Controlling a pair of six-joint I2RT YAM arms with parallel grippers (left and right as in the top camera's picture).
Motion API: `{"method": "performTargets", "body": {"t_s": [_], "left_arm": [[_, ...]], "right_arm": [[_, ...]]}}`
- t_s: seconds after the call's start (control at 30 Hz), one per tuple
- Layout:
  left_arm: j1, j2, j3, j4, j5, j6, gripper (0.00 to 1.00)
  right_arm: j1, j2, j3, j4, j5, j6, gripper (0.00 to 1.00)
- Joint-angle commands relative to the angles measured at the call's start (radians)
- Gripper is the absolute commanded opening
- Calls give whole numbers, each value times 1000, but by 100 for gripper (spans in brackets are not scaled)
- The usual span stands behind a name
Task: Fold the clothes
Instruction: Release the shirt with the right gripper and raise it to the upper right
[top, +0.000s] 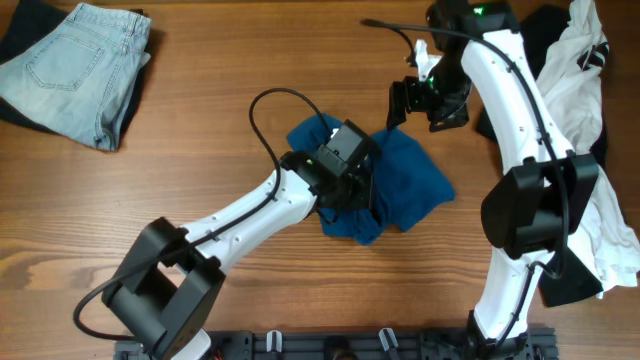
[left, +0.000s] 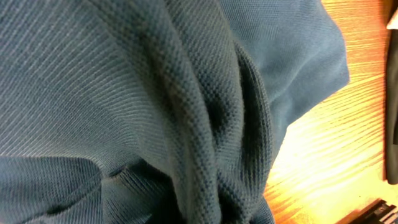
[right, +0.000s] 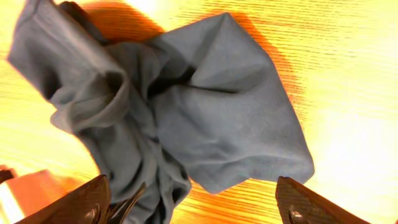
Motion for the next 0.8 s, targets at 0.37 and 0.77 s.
{"method": "performTargets", "body": {"t_s": [0.37,0.77], "left_arm": [[-77,18,31,233,-81,77,4],[-66,38,31,362,-85,80,99]], "right_arm": [[-2,-26,22,-21,17,-1,85],[-2,-26,22,-34,18,-4,93]]}}
